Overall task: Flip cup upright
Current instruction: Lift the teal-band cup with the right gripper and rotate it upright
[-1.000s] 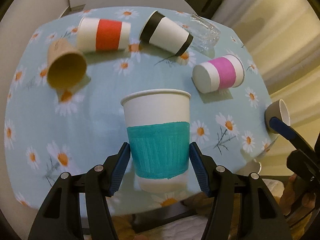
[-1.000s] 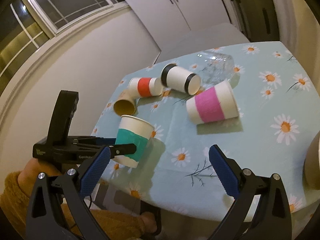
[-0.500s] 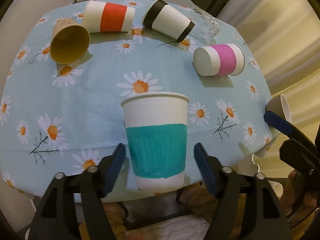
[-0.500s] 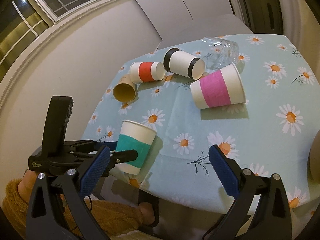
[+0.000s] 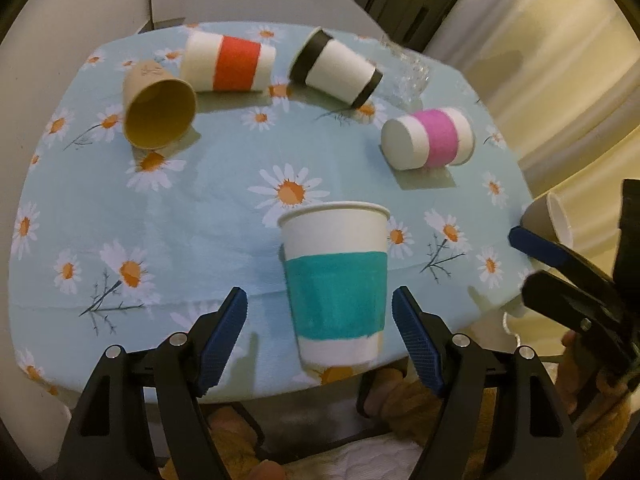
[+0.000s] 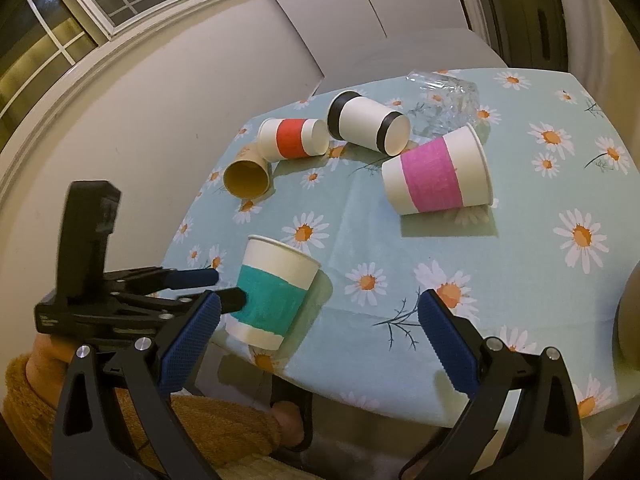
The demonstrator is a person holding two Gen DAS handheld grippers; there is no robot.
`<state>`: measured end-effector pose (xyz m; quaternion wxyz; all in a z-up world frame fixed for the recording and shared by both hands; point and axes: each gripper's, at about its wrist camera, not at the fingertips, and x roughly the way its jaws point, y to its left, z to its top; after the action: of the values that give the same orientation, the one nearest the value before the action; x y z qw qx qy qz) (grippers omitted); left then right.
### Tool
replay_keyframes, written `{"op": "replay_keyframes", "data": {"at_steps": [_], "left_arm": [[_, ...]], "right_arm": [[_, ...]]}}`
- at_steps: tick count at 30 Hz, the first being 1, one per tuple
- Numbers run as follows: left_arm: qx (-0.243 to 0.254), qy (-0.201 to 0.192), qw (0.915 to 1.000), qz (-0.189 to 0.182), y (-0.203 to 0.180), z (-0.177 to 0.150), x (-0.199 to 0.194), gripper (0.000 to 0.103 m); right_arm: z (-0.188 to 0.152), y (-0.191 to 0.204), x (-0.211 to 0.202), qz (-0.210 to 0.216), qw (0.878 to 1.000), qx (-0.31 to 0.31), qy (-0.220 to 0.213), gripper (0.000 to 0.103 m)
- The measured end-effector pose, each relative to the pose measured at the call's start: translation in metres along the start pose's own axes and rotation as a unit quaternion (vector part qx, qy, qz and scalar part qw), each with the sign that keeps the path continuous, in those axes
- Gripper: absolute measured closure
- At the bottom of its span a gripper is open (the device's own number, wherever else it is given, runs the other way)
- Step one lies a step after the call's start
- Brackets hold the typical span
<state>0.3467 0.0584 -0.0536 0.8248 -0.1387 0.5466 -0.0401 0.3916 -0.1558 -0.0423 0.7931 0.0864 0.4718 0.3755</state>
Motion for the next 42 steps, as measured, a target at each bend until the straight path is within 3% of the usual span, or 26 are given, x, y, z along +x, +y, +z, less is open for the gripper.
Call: {"op": "replay_keyframes", "data": {"at_steps": [9,13,19,27,35,39,42], "left_arm": [[-0.061,-0.057,0.9952,-0.050,0.036,-0.044,-0.030,0.030],[-0.058,-0.070,0.9945,-0.051,0.044,-0.059,-0.035,0.030],[-0.063,-0.080,0.9917,-0.079,0.056,-0.072,-0.036,0.030],[-0.065,-0.079,0.9906,-0.091,0.072,-0.082,-0.033,0.030],[-0.061,-0.081,0.9903,-0.095,0.075,-0.084,-0.037,0.030],[-0.058,-0.083,0.9908,-0.090,0.076,-0.085,-0.040,0.030],[-0.060,-0.084,0.9907,-0.089,0.078,-0.084,-0.041,0.030]], "right_arm": [[0.011,0.013,0.023,0.006,0.999,0.019,0.034,0.005],[0.011,0.023,0.043,0.004,0.997,0.031,0.072,0.005],[0.016,0.036,0.067,-0.023,0.993,0.054,0.105,0.005],[0.020,0.034,0.100,-0.050,0.985,0.093,0.139,0.007],[0.027,0.035,0.117,-0.069,0.981,0.101,0.154,0.014],[0.029,0.036,0.122,-0.075,0.980,0.097,0.160,0.033],[0.031,0.038,0.121,-0.076,0.980,0.094,0.160,0.034]]}}
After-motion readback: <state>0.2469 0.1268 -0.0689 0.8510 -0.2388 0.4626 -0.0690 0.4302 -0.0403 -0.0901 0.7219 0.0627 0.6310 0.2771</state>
